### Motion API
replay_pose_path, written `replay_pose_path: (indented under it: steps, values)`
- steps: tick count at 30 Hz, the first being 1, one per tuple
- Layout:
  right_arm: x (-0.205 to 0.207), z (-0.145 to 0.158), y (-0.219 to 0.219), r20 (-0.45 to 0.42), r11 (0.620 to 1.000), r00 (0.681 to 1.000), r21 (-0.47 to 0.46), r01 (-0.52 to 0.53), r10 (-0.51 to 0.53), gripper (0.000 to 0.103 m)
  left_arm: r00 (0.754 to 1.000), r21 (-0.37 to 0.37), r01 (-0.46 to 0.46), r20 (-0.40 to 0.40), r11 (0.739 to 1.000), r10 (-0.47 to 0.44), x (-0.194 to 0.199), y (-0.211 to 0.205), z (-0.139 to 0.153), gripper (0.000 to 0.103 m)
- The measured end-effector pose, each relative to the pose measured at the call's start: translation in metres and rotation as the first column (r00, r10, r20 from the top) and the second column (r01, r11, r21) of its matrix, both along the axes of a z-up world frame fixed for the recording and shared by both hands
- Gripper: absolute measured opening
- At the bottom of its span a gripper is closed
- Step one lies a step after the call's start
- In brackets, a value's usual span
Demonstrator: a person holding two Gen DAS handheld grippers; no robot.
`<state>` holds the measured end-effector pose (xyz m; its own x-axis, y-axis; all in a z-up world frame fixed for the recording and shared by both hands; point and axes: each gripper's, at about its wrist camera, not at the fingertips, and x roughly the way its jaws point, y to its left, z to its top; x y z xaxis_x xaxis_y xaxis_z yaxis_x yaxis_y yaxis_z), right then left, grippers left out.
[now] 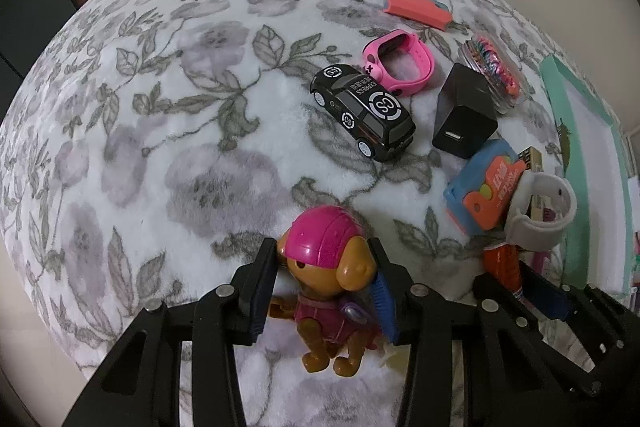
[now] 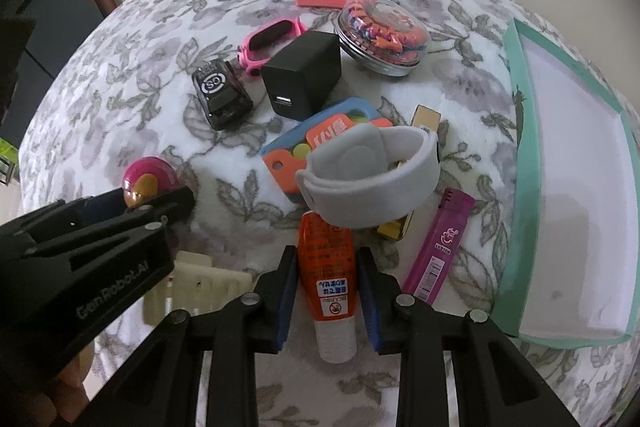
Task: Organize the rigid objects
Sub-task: 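Carry the puppy figure and glue stick over the teal-rimmed tray with both tools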
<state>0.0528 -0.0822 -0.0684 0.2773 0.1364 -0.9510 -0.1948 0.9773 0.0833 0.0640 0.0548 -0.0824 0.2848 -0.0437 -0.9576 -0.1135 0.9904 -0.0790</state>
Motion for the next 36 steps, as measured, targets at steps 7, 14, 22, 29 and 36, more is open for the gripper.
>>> replay_pose_path:
  steps: [7,14,22,29,36]
  values:
    - [-0.001,0.021,-0.011,0.021,0.994,0.999,0.101,0.029,-0.031,0.031,0.999,-0.012,-0.039,0.034,0.999,0.04,0.002,0.011,0.033,0.046]
    - [-0.005,0.067,-0.022,0.144,0.99,0.988,0.134,0.039,-0.058,0.031,0.992,-0.031,-0.058,0.113,0.998,0.061,0.017,-0.001,0.092,0.046]
    - [0.005,0.134,-0.076,0.313,0.972,0.923,0.15,0.183,-0.222,0.031,0.973,-0.049,-0.013,0.231,0.999,0.024,0.036,-0.065,0.151,0.046]
    - [0.017,0.166,-0.125,0.414,0.942,0.846,0.154,0.298,-0.335,0.031,0.958,-0.067,0.096,0.277,0.993,-0.074,0.052,-0.127,0.167,0.046]
    - [0.036,0.146,-0.193,0.388,0.888,0.801,0.141,0.438,-0.456,0.031,0.958,-0.091,0.152,0.26,0.984,-0.124,0.078,-0.17,0.147,0.046]
